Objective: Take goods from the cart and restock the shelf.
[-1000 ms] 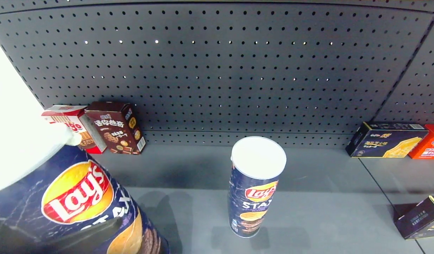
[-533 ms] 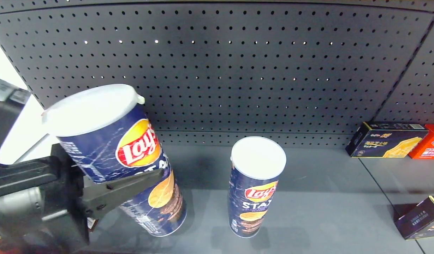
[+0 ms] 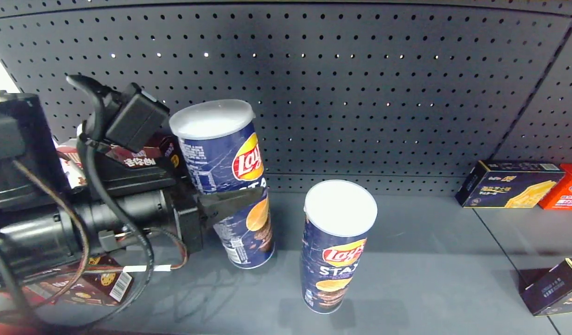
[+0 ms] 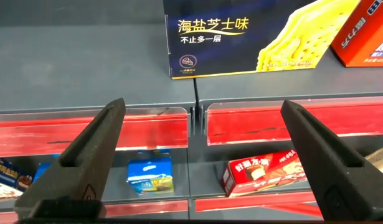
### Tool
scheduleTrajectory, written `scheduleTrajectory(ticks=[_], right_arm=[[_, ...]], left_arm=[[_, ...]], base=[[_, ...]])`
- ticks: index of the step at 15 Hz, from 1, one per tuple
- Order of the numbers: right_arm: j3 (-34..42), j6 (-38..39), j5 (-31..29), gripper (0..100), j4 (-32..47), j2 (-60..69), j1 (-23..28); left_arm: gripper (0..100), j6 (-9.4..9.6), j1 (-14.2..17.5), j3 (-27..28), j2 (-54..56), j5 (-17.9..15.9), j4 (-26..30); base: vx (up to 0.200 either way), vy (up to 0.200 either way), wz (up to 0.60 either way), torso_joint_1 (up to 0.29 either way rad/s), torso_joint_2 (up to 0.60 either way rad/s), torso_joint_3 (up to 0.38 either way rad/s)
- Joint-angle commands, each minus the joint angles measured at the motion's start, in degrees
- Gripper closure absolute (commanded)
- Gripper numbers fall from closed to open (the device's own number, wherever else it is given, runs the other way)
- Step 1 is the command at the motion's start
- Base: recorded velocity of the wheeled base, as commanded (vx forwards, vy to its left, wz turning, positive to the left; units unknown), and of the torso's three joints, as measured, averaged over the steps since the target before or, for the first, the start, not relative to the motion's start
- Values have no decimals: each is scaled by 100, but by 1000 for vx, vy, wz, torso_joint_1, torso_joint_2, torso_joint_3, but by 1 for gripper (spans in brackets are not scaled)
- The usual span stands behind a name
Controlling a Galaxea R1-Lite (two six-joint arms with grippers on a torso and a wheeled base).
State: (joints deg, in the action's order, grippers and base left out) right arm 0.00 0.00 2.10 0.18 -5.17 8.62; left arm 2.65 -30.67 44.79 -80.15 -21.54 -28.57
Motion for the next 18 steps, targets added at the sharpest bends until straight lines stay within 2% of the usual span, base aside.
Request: scheduleTrajectory(ticks=[1,3,4,5,6,9,11,18], right_arm=[[0,0,1,0,-1,-19,-1],[0,0,1,0,-1,-19,-1],[0,0,1,0,-1,-19,-1],[0,0,1,0,-1,-19,-1],[0,0,1,0,-1,-19,-1],[0,0,1,0,-1,-19,-1],[0,0,1,0,-1,-19,-1],[0,0,1,0,-1,-19,-1]], left_arm=[[100,26,35,329,-712,-8,-175],[100,184,184,619,-1046,-61,-192],[100,509,369,865,-1363,-368,-184],[100,650,439,1014,-1512,-483,-175],[100,711,466,1269,-1688,-518,-140],[100,764,474,1814,-2206,-527,-184],[100,755,466,1990,-2382,-535,-184],[100,755,422,2148,-2742,-571,-201]], base=[[0,0,0,0,0,0],[0,0,0,0,0,0],[0,0,0,0,0,0],[0,0,0,0,0,0],[0,0,0,0,0,0],[0,0,0,0,0,0],[0,0,0,0,0,0],[0,0,0,0,0,0]])
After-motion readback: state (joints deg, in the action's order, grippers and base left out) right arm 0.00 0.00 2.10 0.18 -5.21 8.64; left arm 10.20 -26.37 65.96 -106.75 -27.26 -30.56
